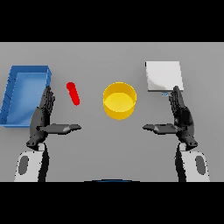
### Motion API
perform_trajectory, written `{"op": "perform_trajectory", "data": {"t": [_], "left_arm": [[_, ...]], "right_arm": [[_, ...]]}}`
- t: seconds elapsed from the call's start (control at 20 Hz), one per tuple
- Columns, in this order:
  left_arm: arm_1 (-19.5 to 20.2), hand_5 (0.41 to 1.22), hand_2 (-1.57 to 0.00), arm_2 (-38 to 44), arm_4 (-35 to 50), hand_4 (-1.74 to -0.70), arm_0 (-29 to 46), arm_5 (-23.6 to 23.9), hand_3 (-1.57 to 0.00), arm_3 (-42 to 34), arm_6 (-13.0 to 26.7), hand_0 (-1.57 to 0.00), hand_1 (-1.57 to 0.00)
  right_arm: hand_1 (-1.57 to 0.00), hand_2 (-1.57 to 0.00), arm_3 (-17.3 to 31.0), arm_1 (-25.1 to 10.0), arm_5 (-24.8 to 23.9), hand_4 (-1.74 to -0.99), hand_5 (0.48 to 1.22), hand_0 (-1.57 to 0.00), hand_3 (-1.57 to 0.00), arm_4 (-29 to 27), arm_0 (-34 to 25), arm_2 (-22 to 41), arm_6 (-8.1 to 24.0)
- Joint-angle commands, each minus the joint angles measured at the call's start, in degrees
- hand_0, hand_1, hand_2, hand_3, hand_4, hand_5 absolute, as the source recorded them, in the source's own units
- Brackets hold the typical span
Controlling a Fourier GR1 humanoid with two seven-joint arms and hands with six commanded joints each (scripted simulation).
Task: Pick up the red beaker and tilt it to pour out 1 green nut into yellow bowl. Pick up the yellow bowl and place it on the metallic measuring scale.
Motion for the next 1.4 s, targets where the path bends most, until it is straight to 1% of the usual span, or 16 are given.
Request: {"op": "perform_trajectory", "data": {"t": [0.0,0.25,0.3,0.35,0.4,0.5,0.55,0.65,0.7,0.85,0.9,1.05,1.1,1.2,1.25,1.35], "left_arm": [[0.0,0.660,0.00,-0.1,0.0,-1.14,0.2,0.0,0.00,-0.2,-0.1,0.00,0.00],[-0.3,0.660,0.00,-1.0,-0.4,-1.14,2.5,-0.1,0.00,-1.8,-0.6,0.00,0.00],[1.3,0.660,0.00,-3.6,-3.6,-1.14,5.3,-0.8,0.00,-5.3,-2.5,0.00,0.00],[2.3,0.660,0.00,-5.5,-5.7,-1.14,8.1,-1.2,0.00,-8.6,-3.4,0.00,0.00],[3.0,0.660,0.00,-6.4,-6.9,-1.14,8.6,-1.2,0.00,-10.9,-1.9,0.00,0.00],[3.5,0.660,0.00,-7.8,-8.3,-1.14,9.4,-1.5,0.00,-12.9,1.1,0.00,0.00],[4.0,0.657,0.00,-7.8,-8.1,-1.14,10.0,-1.7,0.00,-13.9,1.5,0.00,0.00],[3.8,0.652,0.00,-8.6,-8.2,-1.14,10.5,-2.1,0.00,-14.9,3.2,0.00,0.00],[3.9,0.650,0.00,-8.3,-8.5,-1.14,9.3,-2.0,0.00,-13.2,4.6,0.00,0.00],[3.8,0.647,0.00,-7.3,-8.5,-1.14,6.2,-2.0,0.00,-8.8,5.3,0.00,0.00],[3.5,0.643,0.00,-6.8,-8.3,-1.14,4.1,-1.8,0.00,-6.6,6.3,0.00,0.00],[3.8,0.650,0.00,-4.4,-7.3,-1.18,-0.3,-2.0,0.00,0.1,3.6,0.00,0.00],[4.4,0.648,0.00,-3.6,-7.6,-1.18,-3.1,-2.0,0.00,3.2,3.8,0.00,0.00],[4.0,0.640,0.00,-3.1,-8.0,-1.18,-6.6,-1.8,0.00,8.1,2.5,0.00,0.00],[4.1,0.637,0.00,-2.4,-7.8,-1.18,-8.9,-1.9,0.00,10.2,2.4,0.00,0.00],[4.2,0.637,0.00,-2.1,-8.1,-1.18,-10.9,-2.3,0.00,13.8,-0.3,0.00,0.00]], "right_arm": [[0.00,0.00,0.1,0.0,-0.1,-1.071,0.578,0.00,0.00,0.0,-0.1,0.0,0.1],[0.00,0.00,1.5,0.1,-0.6,-1.071,0.578,0.00,0.00,0.2,-1.8,-0.3,0.8],[0.00,0.00,-0.7,-2.3,-2.2,-1.071,0.578,0.00,0.00,6.5,-0.4,2.2,-3.5],[0.00,0.00,-2.6,-3.5,-3.1,-1.072,0.577,0.00,0.00,10.5,1.3,4.1,-6.0],[0.00,0.00,-3.9,-4.0,-3.9,-1.066,0.576,0.00,0.00,13.2,2.5,5.4,-6.7],[0.00,0.00,-4.2,-4.8,-4.3,-1.071,0.581,0.00,0.00,15.5,2.2,6.1,-5.2],[0.00,0.00,-4.8,-4.2,-4.5,-1.084,0.585,0.00,0.00,15.9,2.7,6.8,-5.0],[0.00,0.00,-5.5,-4.0,-3.4,-1.118,0.600,0.00,0.00,14.8,2.5,7.0,-4.4],[0.00,0.00,-6.1,-4.1,-3.1,-1.131,0.607,0.00,0.00,14.7,2.7,7.1,-4.4],[0.00,0.00,-5.3,-4.1,-1.5,-1.180,0.627,0.00,0.00,12.5,2.7,6.6,-4.5],[0.00,0.00,-5.5,-3.3,-1.5,-1.189,0.626,0.00,0.00,12.5,2.8,7.1,-4.8],[0.00,0.00,-5.6,-3.9,-0.8,-1.215,0.628,0.00,0.00,11.2,2.6,6.3,-5.6],[0.00,0.00,-5.5,-4.1,-0.6,-1.219,0.626,0.00,0.00,10.4,2.4,5.7,-5.5],[0.00,0.00,-5.3,-3.7,-0.7,-1.225,0.627,0.00,0.00,10.9,3.1,6.2,-5.9],[0.00,0.00,-5.6,-3.8,-0.7,-1.229,0.626,0.00,0.00,10.6,2.7,5.9,-5.2],[0.00,0.00,-4.9,-4.1,-0.6,-1.227,0.625,0.00,0.00,10.8,2.7,5.8,-5.6]]}}
